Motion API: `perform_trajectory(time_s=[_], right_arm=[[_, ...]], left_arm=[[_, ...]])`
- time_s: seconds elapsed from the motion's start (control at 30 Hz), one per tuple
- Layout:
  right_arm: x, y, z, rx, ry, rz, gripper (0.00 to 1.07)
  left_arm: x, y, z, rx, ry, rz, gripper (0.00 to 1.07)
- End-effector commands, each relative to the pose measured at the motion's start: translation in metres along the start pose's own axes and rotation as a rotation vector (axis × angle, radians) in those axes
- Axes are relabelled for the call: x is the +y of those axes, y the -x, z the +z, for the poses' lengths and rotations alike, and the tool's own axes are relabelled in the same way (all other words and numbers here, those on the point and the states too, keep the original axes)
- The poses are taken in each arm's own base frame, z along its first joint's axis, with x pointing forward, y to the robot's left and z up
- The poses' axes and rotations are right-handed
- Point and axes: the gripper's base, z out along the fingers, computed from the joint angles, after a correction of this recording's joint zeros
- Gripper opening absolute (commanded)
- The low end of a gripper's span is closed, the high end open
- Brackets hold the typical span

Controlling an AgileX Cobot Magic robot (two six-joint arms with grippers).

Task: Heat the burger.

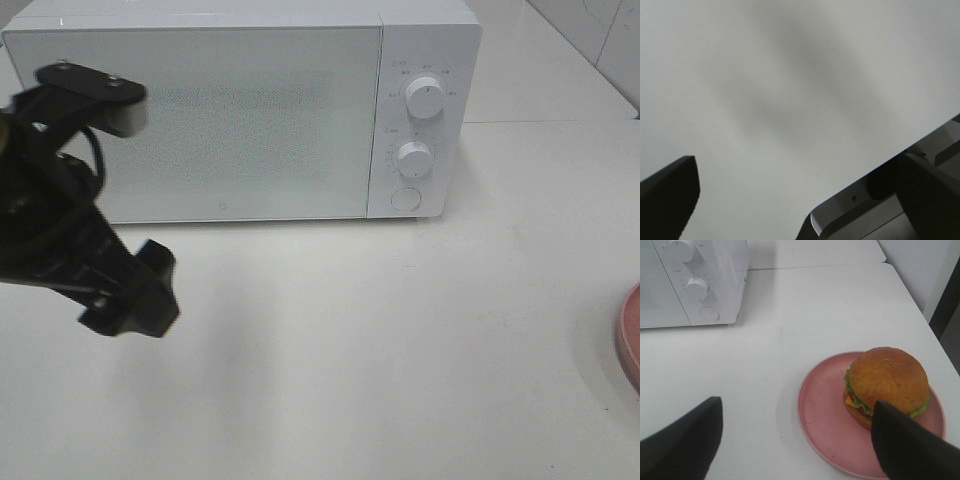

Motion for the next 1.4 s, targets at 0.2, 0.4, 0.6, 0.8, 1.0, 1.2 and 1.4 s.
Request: perform_trajectory(time_s=[0.2, 0.4, 0.6, 0.8, 1.0, 1.2, 1.4], right_arm=[[0.0, -0.001, -0.004, -0.03, 0.001, 0.0, 0.76], [0.0, -0.001, -0.004, -0.03, 0.001, 0.0, 0.76], [0.0, -0.001, -0.004, -0.03, 0.001, 0.0, 0.76], [0.0, -0.001, -0.004, -0.03, 0.001, 0.0, 0.76], [0.0, -0.001, -0.004, -0.03, 0.001, 0.0, 0.76], [0.0, -0.001, -0.004, -0.03, 0.001, 0.0, 0.76], [0.0, -0.001, -0.004, -0.03, 0.001, 0.0, 0.76]], left_arm=[[0.066, -0.027, -0.042, 0.018, 0.086, -0.278, 1.0], [0.107, -0.063, -0.075, 0.025, 0.164, -0.48, 1.0], [0.109, -0.087, -0.092, -0.041, 0.179, -0.562, 1.0], [0.093, -0.117, -0.082, -0.102, 0.196, -0.55, 1.0], [0.077, -0.15, -0.066, -0.171, 0.218, -0.542, 1.0], [0.063, -0.169, -0.072, -0.29, 0.245, -0.527, 1.0], [0.048, -0.188, -0.081, -0.402, 0.27, -0.508, 1.0]])
